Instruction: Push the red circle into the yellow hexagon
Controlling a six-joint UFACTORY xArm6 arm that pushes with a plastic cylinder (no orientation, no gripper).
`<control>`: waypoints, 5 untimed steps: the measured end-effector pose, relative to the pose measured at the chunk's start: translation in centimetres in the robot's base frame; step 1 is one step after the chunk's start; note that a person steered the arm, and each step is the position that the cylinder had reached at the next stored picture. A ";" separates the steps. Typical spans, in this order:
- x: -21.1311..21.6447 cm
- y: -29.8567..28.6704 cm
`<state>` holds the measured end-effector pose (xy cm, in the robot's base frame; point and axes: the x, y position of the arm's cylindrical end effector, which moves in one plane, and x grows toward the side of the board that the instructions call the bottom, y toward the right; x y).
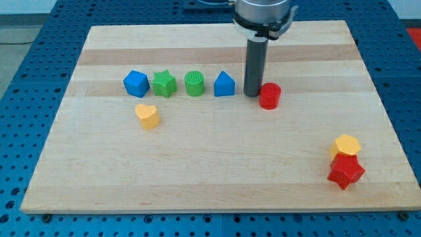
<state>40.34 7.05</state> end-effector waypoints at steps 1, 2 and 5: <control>0.0 2.3; -0.1 3.8; 2.7 6.2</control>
<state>43.06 13.21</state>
